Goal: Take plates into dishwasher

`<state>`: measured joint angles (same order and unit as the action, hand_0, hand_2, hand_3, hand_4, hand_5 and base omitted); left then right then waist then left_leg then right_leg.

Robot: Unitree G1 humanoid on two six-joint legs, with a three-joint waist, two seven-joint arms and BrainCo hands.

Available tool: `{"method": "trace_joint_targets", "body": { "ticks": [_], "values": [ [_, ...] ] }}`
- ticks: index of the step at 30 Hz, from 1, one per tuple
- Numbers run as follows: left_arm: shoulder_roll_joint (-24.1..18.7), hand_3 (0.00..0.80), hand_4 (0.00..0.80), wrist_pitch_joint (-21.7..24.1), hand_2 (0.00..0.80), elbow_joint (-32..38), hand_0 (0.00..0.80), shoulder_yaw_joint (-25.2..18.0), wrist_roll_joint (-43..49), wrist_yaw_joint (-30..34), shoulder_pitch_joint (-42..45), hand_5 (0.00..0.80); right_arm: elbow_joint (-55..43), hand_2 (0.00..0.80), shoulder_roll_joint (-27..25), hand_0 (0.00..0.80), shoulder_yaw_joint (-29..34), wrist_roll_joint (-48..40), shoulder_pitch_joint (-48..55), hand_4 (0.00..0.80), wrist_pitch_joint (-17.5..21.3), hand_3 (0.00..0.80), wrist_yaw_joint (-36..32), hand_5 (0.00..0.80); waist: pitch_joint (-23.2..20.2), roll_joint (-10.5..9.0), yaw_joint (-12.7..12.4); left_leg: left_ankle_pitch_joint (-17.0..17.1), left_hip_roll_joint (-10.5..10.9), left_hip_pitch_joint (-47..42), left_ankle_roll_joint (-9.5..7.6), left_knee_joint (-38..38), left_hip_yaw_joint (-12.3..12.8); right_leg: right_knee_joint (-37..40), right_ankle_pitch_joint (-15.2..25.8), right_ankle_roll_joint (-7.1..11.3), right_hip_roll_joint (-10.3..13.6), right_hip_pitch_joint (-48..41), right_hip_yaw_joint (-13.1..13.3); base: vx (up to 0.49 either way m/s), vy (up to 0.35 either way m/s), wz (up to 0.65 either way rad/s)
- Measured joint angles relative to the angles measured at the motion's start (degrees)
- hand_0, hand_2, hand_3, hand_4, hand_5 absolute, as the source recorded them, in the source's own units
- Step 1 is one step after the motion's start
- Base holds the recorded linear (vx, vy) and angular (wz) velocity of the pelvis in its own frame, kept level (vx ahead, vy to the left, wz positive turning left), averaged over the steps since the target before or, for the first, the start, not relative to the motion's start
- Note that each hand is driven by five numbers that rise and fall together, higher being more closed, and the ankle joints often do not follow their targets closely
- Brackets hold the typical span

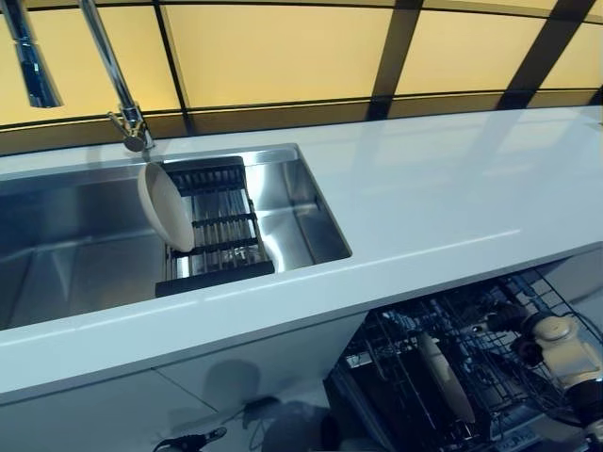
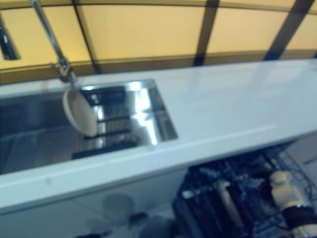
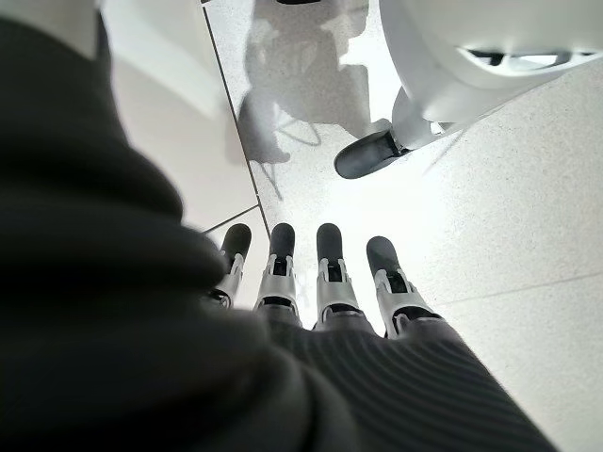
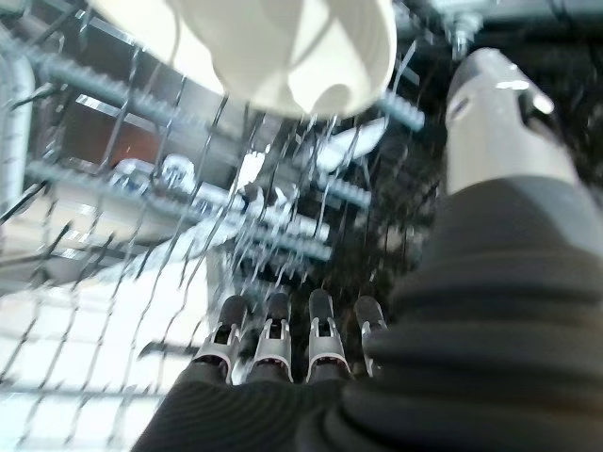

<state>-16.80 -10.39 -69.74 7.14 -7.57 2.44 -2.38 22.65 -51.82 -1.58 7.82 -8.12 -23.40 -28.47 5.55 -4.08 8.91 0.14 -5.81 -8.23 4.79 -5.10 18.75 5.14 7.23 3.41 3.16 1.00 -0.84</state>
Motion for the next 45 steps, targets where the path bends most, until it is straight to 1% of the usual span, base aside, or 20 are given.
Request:
{"method": "trace_joint_targets", "body": {
  "ticks": [5, 8, 12, 15, 17, 21, 23, 24, 25, 26, 29, 31, 35, 37, 38, 40, 41, 42, 43, 45],
  "values": [
    [-0.3, 0.000, 0.000, 0.2, 0.000, -0.1, 0.000, -0.1, -0.1, -0.2, 0.1, 0.000, 0.5, 0.000, -7.4, 0.000, 4.7, -0.2, 3.8, 0.000, -0.7, 0.000, -3.4, 0.000, 0.0, -0.71, 1.3, -0.1, 0.0, -0.1, 0.11, 0.0, 0.3, 0.0, 0.0, 0.03, 0.0, 0.0, 0.3, -0.002, -0.001, -0.05],
    [-0.6, 0.000, 0.000, 0.7, 0.000, -0.1, 0.000, 0.0, -0.6, -0.3, -0.1, 0.000, 6.3, 0.000, -13.4, 0.000, 7.6, -1.7, 4.0, 0.000, -0.5, 0.000, -3.4, 0.000, -0.1, -1.10, 1.5, -0.1, 0.0, -0.2, 0.15, 0.0, 0.5, 0.0, 0.0, 0.05, -0.1, 0.1, 0.5, 0.008, -0.009, -0.04],
    [-1.5, 0.000, 0.000, 1.0, 0.000, -0.2, 0.000, 0.0, -2.5, -0.4, 0.2, 0.000, 10.1, 0.000, -22.0, 0.000, 12.2, -4.7, 2.5, 0.000, -0.5, 0.000, 0.3, 0.000, -0.4, -1.47, 1.6, -0.1, 0.0, -0.3, 0.17, 0.1, 0.7, 0.0, 0.1, 0.09, -0.1, 0.0, 0.6, -0.004, 0.002, -0.02],
    [-1.9, 0.000, 0.000, 1.1, 0.000, -0.6, 0.000, 0.1, -3.0, -0.6, 0.2, 0.000, 10.2, 0.000, -26.4, 0.000, 12.3, -5.7, -2.4, 0.000, -0.3, 0.000, 2.7, 0.000, -0.7, -1.68, 1.6, -0.1, 0.0, -0.2, 0.16, 0.0, 0.9, 0.0, 0.2, 0.15, -0.1, 0.0, 0.7, -0.007, 0.006, -0.03],
    [-2.0, 0.000, 0.000, 1.2, 0.000, -1.0, 0.000, 0.5, -3.4, -0.9, 0.3, 0.000, 10.2, 0.000, -28.8, 0.000, 11.8, -7.0, -8.6, 0.000, 0.7, 0.000, 5.8, 0.000, -1.4, -1.97, 1.2, -0.2, 0.0, -0.2, 0.16, 0.0, 0.9, 0.0, 0.2, 0.15, 0.0, -0.1, 0.7, 0.006, 0.011, 0.02],
    [-2.2, 0.000, 0.000, 1.2, 0.000, -1.4, 0.000, 3.0, -4.7, -1.0, 0.8, 0.000, 10.3, 0.000, -31.8, 0.000, -2.2, -8.5, -27.5, 0.000, 5.4, 0.000, 14.4, 0.000, -2.3, -2.40, 0.5, -0.1, 0.1, -0.1, 0.14, 0.0, 0.2, 0.0, 0.2, 0.17, 0.3, -0.3, 0.2, 0.007, 0.018, 0.07],
    [-2.1, 0.000, 0.000, 1.2, 0.000, -1.3, 0.000, 3.8, -5.8, -1.1, 0.8, 0.000, 8.1, 0.000, -32.3, 0.000, -10.6, -8.4, -36.7, 0.000, 8.1, 0.000, 18.8, 0.000, -2.6, -2.15, -0.5, -0.1, 0.1, -0.1, 0.11, 0.0, -0.1, 0.0, 0.2, 0.17, 0.3, -0.3, 0.0, 0.008, 0.021, 0.05],
    [-2.1, 0.000, 0.000, 1.2, 0.000, -1.3, 0.000, 3.9, -5.8, -1.2, 0.7, 0.000, 7.3, 0.000, -32.3, 0.000, -12.2, -8.4, -38.5, 0.000, 8.6, 0.000, 19.6, 0.000, -2.7, -2.09, -0.6, -0.1, 0.1, -0.1, 0.12, 0.0, -0.2, 0.0, 0.2, 0.17, 0.3, -0.3, 0.0, 0.016, 0.024, 0.06],
    [-1.9, 0.000, 0.000, 1.2, 0.000, -1.3, 0.000, 4.0, -6.6, -1.4, 0.7, 0.000, 5.1, 0.000, -32.3, 0.000, -15.6, -8.4, -42.2, 0.000, 9.7, 0.000, 21.2, 0.000, -3.0, -1.89, -1.2, -0.1, 0.1, 0.0, 0.10, 0.0, -0.5, 0.0, 0.2, 0.16, 0.4, -0.3, -0.3, 0.034, 0.024, 0.14],
    [-1.7, 0.000, 0.000, 1.2, 0.000, -1.3, 0.000, 4.0, -7.0, -1.6, 0.7, 0.000, 2.6, 0.000, -32.1, 0.000, -19.0, -8.2, -45.8, 0.000, 10.8, 0.000, 22.7, 0.000, -3.4, -1.70, -2.3, 0.0, 0.1, 0.0, 0.05, 0.0, -1.1, 0.0, 0.2, 0.11, 0.5, -0.4, -0.9, 0.046, 0.032, 0.28],
    [-1.6, 0.000, 0.000, 1.1, 0.000, -1.3, 0.000, 4.0, -7.3, -1.7, 0.8, 0.000, -0.2, 0.000, -31.8, 0.000, -26.7, -4.6, -51.8, 0.000, 12.9, 0.000, 24.6, 0.000, -4.1, -1.61, -3.7, 0.4, 0.4, 0.9, 0.01, 0.2, -3.6, 0.0, -0.2, 0.05, 1.1, -0.9, -3.0, 0.039, 0.018, 0.38],
    [-1.6, 0.000, 0.000, 1.1, 0.000, -1.2, 0.000, 4.0, -7.3, -1.9, 1.2, 0.000, -0.2, 0.000, -30.6, 0.000, -29.8, -1.8, -54.8, 0.000, 14.7, 0.000, 25.7, 0.000, -4.1, -1.68, -6.1, 0.6, 0.6, 1.2, -0.08, 0.2, -4.3, 0.0, -0.1, 0.00, 1.2, -1.0, -3.9, 0.039, 0.014, 0.23],
    [-1.7, 0.000, 0.000, 0.8, 0.000, -1.2, 0.000, 4.0, -8.2, -2.5, 2.1, 0.000, -1.4, 0.000, -27.6, 0.000, -37.5, 4.0, -61.2, 0.000, 17.4, 0.000, 27.2, 0.000, -4.3, -1.74, -7.2, 1.4, 1.2, 2.7, -0.50, 0.3, -7.2, 0.0, -0.3, 0.22, 2.1, -1.1, -6.4, 0.039, 0.011, 0.36],
    [-1.7, 0.000, 0.000, 0.6, 0.000, -1.2, 0.000, 4.0, -8.5, -2.5, 2.4, 0.000, -2.8, 0.000, -26.4, 0.000, -40.4, 5.6, -63.0, 0.000, 18.7, 0.000, 28.0, 0.000, -4.3, -1.82, -8.7, 1.5, 1.3, 3.0, -0.55, 0.3, -8.0, 0.0, -0.4, 0.28, 2.3, -1.1, -7.3, 0.040, 0.006, 0.22],
    [-1.7, 0.000, 0.000, 0.6, 0.000, -1.2, 0.000, 4.1, -8.5, -2.6, 2.8, 0.000, -3.1, 0.000, -24.8, 0.000, -41.4, 6.9, -64.1, 0.000, 19.3, 0.000, 28.4, 0.000, -4.3, -1.88, -9.2, 1.6, 1.3, 3.1, -0.55, 0.3, -8.5, 0.0, -0.5, 0.31, 2.3, -1.4, -7.9, 0.043, 0.007, 0.22],
    [-1.7, 0.000, 0.000, 0.6, 0.000, -1.0, 0.000, 4.1, -9.0, -2.6, 3.0, 0.000, -3.9, 0.000, -23.8, 0.000, -42.4, 8.8, -64.4, 0.000, 20.1, 0.000, 29.2, 0.000, -4.2, -2.05, -9.8, 1.6, 1.3, 3.1, -0.54, 0.2, -8.9, 0.0, -0.8, 0.54, 2.4, -1.5, -8.4, 0.041, 0.010, 0.24],
    [-1.8, 0.000, 0.000, 0.5, 0.000, -0.6, 0.000, 4.1, -9.0, -2.7, 3.6, 0.000, -4.3, 0.000, -21.9, 0.000, -44.0, 11.3, -65.7, 0.000, 20.9, 0.000, 29.8, 0.000, -4.2, -2.21, -10.1, 1.8, 1.4, 4.0, -0.55, 0.2, -10.3, 0.0, -1.2, 0.65, 2.7, -1.7, -9.5, 0.033, 0.012, 0.34],
    [-1.8, 0.000, 0.000, 0.3, 0.000, -0.6, 0.000, 4.1, -9.0, -2.8, 3.7, 0.000, -4.3, 0.000, -21.0, 0.000, -44.7, 12.7, -66.1, 0.000, 21.5, 0.000, 30.0, 0.000, -4.1, -2.52, -10.1, 1.9, 1.4, 4.1, -0.59, 0.2, -10.8, 0.0, -1.3, 0.65, 2.8, -1.7, -10.0, -0.003, 0.003, 0.41],
    [-1.9, 0.000, 0.000, 0.1, 0.000, -0.5, 0.000, 4.1, -9.0, -3.0, 3.8, 0.000, -4.6, 0.000, -20.2, 0.000, -45.1, 14.3, -66.3, 0.000, 22.2, 0.000, 30.3, 0.000, -4.1, -2.72, -10.9, 2.1, 1.4, 5.0, -0.50, 0.2, -11.3, 0.0, -1.4, 0.57, 2.9, -1.4, -10.7, -0.073, -0.020, 0.24],
    [-2.1, 0.000, 0.000, -0.3, 0.000, 0.0, 0.000, 4.7, -9.0, -3.4, 3.8, 0.000, -4.9, 0.000, -18.2, 0.000, -47.9, 18.3, -68.5, 0.000, 22.2, 0.000, 30.8, 0.000, -3.8, -3.23, -11.6, 2.8, 1.5, 7.2, -0.49, 0.4, -12.8, 0.0, -1.3, 0.58, 2.9, -0.1, -11.7, -0.133, -0.037, 0.36]
  ]
}}
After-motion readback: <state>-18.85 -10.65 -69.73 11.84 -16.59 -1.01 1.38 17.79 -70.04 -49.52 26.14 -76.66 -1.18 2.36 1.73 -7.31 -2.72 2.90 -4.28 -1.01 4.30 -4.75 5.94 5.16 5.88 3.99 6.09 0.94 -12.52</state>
